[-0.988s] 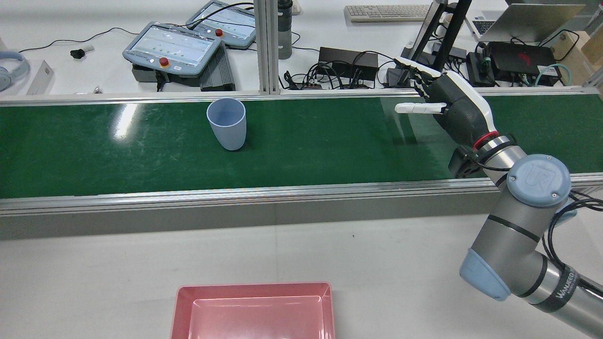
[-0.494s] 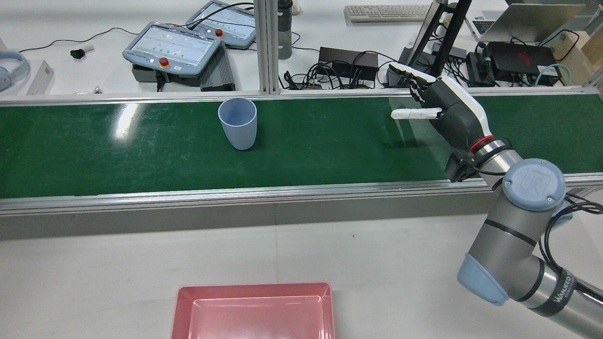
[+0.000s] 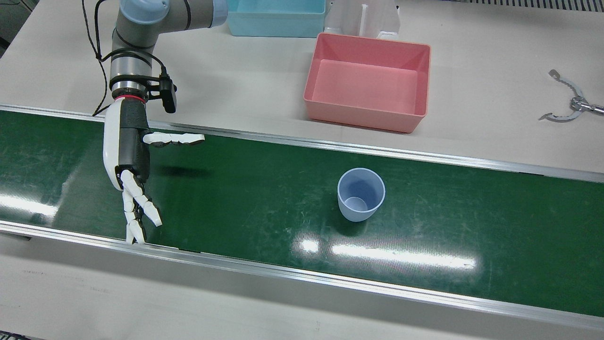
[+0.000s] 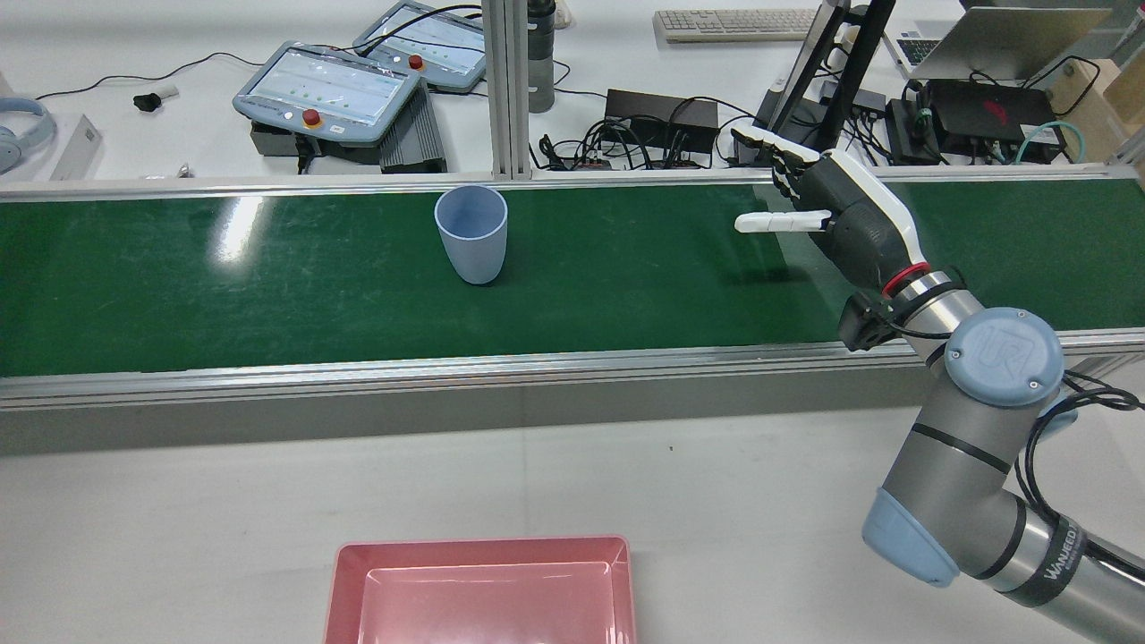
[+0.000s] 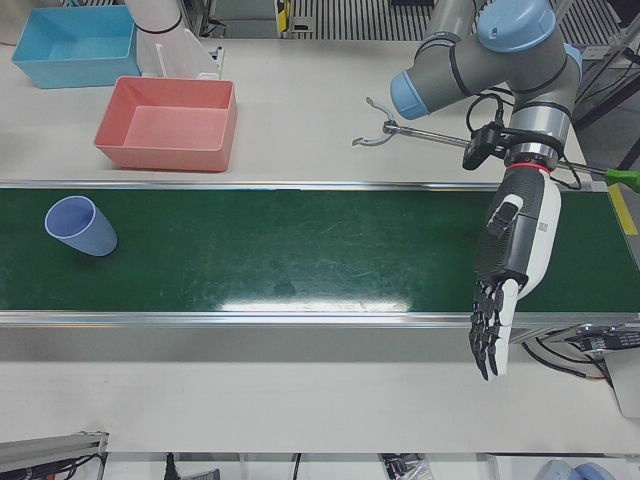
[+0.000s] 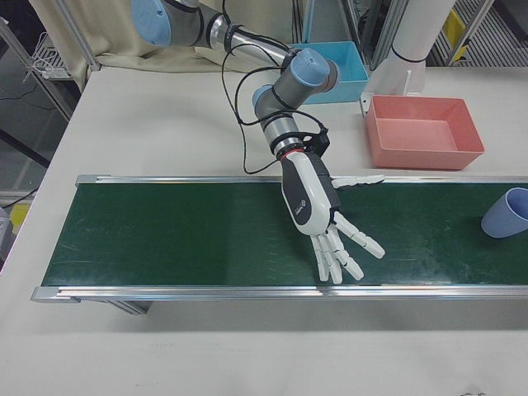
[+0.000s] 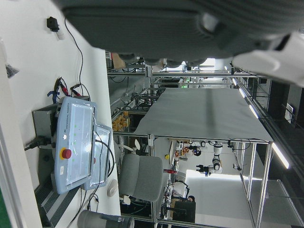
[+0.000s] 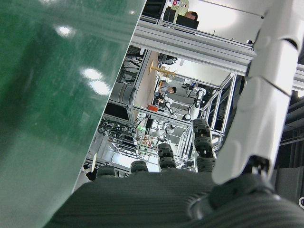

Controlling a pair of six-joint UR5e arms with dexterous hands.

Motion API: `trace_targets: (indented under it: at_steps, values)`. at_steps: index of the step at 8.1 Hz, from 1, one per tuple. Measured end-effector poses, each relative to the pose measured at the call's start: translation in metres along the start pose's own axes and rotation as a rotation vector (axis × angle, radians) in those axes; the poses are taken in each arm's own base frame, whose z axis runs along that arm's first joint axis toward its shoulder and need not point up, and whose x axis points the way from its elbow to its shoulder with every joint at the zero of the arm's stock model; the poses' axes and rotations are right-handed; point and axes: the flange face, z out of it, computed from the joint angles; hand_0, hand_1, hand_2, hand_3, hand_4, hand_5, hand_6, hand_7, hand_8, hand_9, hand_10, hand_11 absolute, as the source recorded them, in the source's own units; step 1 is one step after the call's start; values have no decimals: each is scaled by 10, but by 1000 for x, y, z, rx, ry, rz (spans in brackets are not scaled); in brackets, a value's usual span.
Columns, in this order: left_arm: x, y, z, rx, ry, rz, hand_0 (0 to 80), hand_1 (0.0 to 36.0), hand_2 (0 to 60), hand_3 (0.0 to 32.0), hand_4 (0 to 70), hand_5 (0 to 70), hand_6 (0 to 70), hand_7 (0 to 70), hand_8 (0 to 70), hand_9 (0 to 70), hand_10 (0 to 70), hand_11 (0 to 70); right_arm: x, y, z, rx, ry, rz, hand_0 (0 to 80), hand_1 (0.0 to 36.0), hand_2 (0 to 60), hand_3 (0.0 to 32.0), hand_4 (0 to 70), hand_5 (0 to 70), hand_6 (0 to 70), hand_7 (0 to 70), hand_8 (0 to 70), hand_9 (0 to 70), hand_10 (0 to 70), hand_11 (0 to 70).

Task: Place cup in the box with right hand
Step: 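Lower the right hand beside the blue cup, fingers open around it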

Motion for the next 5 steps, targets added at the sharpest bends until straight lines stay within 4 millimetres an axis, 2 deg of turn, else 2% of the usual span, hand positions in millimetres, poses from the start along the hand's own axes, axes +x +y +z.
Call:
trace_targets:
  at_steps: [5]
  values:
    - [0,0,0,0,0,0,0,0,0,0,0,0,0,0,0,0,0,0,3,5,3,-2,-54,16,496,191,34,0,0,51,41,125,4,38,0,0]
